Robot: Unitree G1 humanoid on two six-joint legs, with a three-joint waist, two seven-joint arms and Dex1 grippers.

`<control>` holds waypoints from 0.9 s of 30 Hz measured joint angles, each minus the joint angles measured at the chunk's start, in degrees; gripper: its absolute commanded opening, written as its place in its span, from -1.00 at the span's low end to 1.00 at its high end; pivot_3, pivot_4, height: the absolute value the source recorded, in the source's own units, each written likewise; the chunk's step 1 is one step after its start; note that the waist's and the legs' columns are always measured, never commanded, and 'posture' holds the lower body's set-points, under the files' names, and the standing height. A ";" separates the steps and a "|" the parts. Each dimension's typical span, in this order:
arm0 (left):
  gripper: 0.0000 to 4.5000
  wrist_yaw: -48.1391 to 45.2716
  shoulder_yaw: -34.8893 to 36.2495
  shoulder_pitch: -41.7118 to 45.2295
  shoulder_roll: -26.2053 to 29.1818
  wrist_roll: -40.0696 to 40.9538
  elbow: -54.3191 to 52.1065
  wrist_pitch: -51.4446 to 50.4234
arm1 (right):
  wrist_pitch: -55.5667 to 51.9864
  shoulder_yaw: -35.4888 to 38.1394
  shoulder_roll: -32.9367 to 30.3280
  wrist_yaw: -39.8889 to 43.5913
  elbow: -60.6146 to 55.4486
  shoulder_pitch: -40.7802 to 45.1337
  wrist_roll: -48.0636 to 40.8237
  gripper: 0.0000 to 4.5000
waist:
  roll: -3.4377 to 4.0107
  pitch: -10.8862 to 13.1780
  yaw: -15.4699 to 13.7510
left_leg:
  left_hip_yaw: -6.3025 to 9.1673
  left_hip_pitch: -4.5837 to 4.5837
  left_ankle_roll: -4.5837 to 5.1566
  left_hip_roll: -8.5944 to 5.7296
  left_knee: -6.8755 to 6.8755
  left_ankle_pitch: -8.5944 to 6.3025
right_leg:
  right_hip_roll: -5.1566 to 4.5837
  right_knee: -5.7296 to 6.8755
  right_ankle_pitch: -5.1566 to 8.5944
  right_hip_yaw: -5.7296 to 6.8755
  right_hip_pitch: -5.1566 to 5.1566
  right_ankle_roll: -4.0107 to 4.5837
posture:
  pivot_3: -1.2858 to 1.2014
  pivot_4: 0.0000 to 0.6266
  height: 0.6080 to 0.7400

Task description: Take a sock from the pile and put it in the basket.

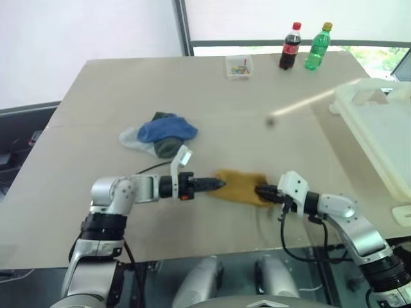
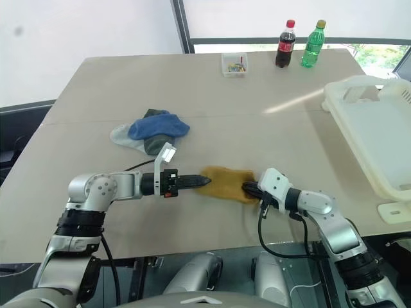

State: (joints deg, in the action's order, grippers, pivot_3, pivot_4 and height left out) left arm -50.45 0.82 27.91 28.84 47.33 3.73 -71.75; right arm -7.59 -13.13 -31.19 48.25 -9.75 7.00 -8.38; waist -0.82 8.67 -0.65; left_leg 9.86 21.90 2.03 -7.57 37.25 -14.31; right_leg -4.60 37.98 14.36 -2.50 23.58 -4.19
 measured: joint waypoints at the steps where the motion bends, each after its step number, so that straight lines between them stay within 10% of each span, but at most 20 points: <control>1: 0.22 -0.73 -0.43 0.70 -0.12 0.17 -0.08 -0.01 | 0.10 0.00 0.00 0.01 0.00 0.00 0.16 -0.94 | 0.00 0.00 0.00 | 0.00 0.00 0.00 0.00 0.00 0.00 | 0.00 0.00 0.00 0.00 0.00 0.00 | 0.03 -0.52 1.00; 27: 0.22 -10.54 -8.67 11.42 -9.07 -4.03 10.73 3.20 | -3.48 1.73 -1.91 -2.25 -5.29 -3.45 0.38 -0.94 | -0.02 0.01 0.15 | 0.01 0.06 0.00 -0.01 0.03 0.00 | 0.01 -0.01 0.01 -0.01 0.01 -0.01 | 0.03 -0.52 1.00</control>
State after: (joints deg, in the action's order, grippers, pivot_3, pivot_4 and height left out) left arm -60.99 -7.85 39.33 19.77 43.30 14.47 -68.55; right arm -11.07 -11.40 -33.11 46.01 -15.04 3.55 -8.00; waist -0.84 8.69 -0.51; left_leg 9.87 21.96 2.03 -7.58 37.28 -14.31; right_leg -4.59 37.96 14.37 -2.51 23.58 -4.20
